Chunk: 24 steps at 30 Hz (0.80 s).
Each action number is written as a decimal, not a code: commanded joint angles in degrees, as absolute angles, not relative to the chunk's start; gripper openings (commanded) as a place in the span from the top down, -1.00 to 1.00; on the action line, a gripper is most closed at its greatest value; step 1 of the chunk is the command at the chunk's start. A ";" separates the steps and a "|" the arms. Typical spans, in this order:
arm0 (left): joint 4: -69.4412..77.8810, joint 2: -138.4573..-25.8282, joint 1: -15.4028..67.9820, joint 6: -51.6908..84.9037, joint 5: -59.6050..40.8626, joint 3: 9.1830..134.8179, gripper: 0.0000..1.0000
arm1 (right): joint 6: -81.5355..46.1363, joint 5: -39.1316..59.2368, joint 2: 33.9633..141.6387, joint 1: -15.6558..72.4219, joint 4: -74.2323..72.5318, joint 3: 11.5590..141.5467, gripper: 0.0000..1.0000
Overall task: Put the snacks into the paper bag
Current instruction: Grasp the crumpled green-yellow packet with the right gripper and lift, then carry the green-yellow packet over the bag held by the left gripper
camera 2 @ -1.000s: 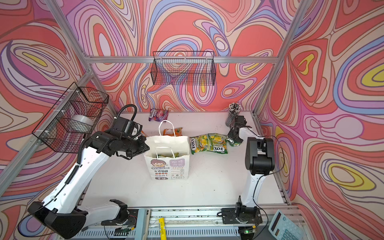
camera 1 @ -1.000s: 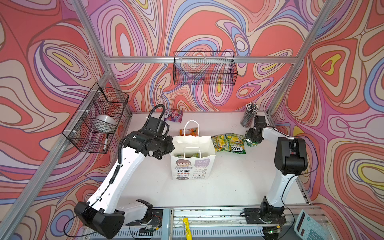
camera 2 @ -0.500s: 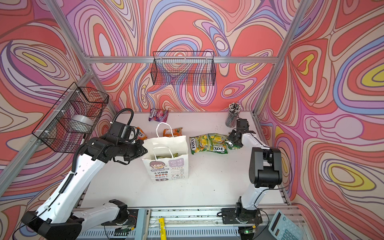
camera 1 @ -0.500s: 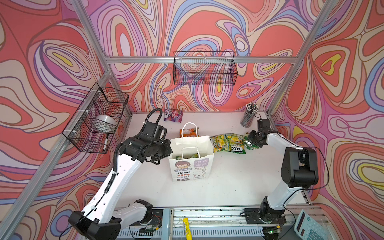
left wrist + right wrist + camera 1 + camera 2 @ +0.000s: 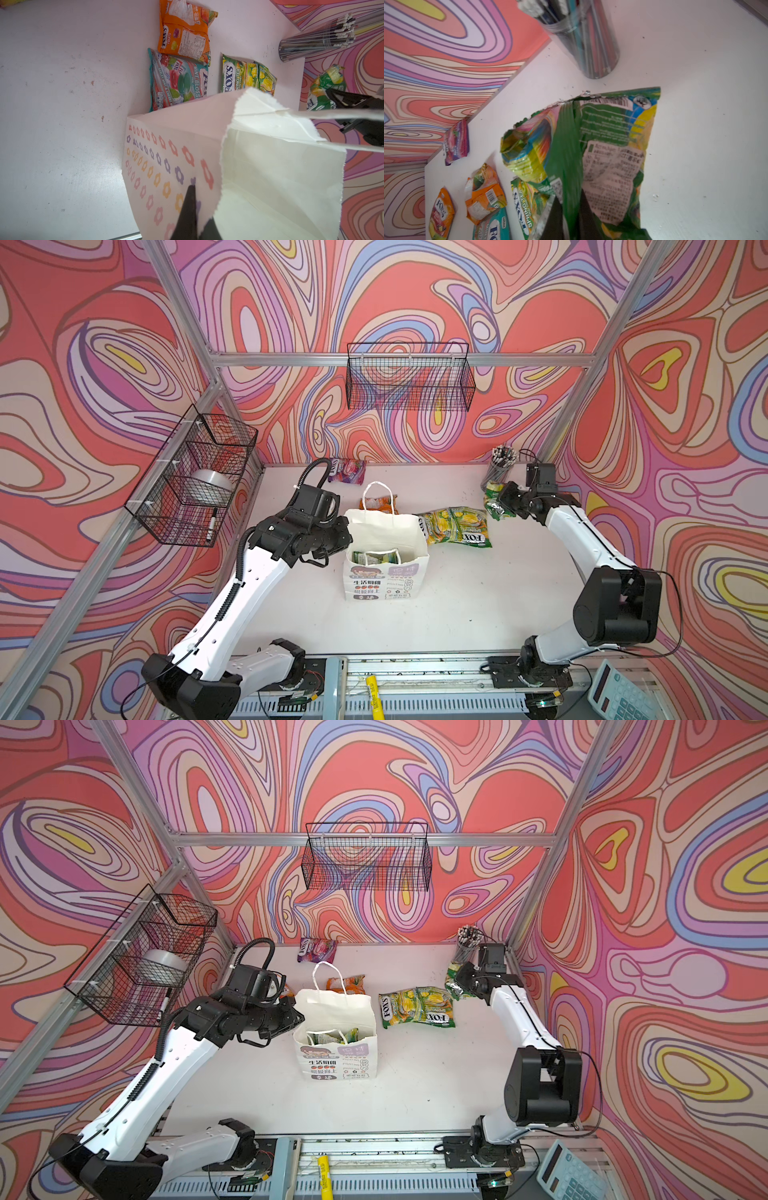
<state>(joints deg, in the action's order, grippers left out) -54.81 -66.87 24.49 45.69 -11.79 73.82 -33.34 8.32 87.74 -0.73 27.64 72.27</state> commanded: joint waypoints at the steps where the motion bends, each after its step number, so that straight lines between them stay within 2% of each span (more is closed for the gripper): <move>1: -53.86 -66.21 24.89 47.48 -10.48 73.22 1.00 | -33.75 7.26 85.82 3.59 27.74 74.55 1.00; 6: -53.68 -65.68 25.07 47.13 -10.13 72.40 1.00 | -33.67 5.98 85.83 9.46 26.15 78.09 1.00; 10: -48.00 -64.71 25.23 45.33 -12.05 69.18 1.00 | -31.29 5.18 85.82 12.38 26.60 80.98 1.00; 24: -47.73 -66.71 27.51 44.09 -10.37 71.81 1.00 | -31.51 9.92 79.50 16.72 32.52 90.44 1.00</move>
<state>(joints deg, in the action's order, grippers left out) -49.01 -66.02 27.05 45.01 -10.48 71.20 -32.56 7.62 82.85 15.79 33.26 88.33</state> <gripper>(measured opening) 0.048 0.089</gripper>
